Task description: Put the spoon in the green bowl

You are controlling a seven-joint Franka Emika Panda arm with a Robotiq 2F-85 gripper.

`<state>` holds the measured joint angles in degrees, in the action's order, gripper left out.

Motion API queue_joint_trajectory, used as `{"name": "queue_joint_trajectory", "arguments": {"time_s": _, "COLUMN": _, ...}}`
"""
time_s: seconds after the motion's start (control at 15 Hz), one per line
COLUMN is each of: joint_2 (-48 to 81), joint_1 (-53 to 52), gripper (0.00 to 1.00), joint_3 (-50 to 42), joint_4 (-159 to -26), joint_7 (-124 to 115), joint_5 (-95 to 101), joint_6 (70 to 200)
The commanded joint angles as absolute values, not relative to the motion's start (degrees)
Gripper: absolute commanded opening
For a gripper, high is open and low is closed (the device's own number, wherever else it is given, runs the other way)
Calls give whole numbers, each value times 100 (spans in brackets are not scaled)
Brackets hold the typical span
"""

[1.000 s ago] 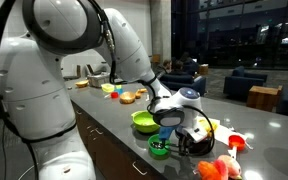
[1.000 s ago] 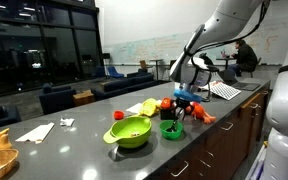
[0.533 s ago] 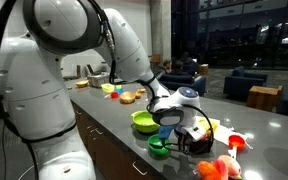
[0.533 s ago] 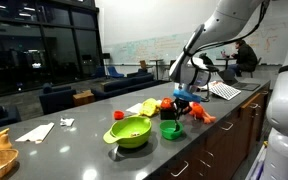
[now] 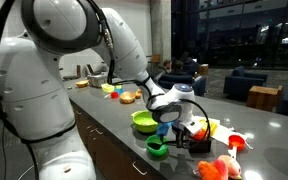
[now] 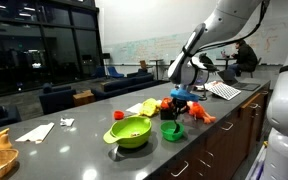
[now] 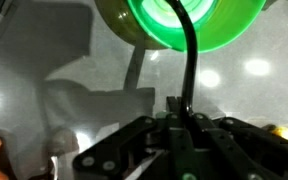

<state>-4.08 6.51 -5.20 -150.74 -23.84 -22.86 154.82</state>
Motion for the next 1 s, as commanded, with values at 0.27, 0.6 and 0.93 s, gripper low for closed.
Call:
{"name": "queue_joint_trajectory", "arguments": {"time_s": 0.27, "joint_2": -1230, "joint_1": 645, "gripper": 1, "joint_3": -137, "joint_4": -15221, "joint_7": -3326, "joint_5": -1378, "joint_6": 15445}}
{"name": "queue_joint_trajectory", "arguments": {"time_s": 0.6, "joint_2": -1762, "joint_1": 685, "gripper": 1, "joint_3": 338, "joint_4": -15082, "joint_7": -3947, "joint_5": -674, "joint_6": 15291}}
{"name": "queue_joint_trajectory", "arguments": {"time_s": 0.93, "joint_2": -2080, "joint_1": 606, "gripper": 1, "joint_3": 838, "joint_4": -14781, "joint_7": -4221, "joint_5": -332, "joint_6": 15231}}
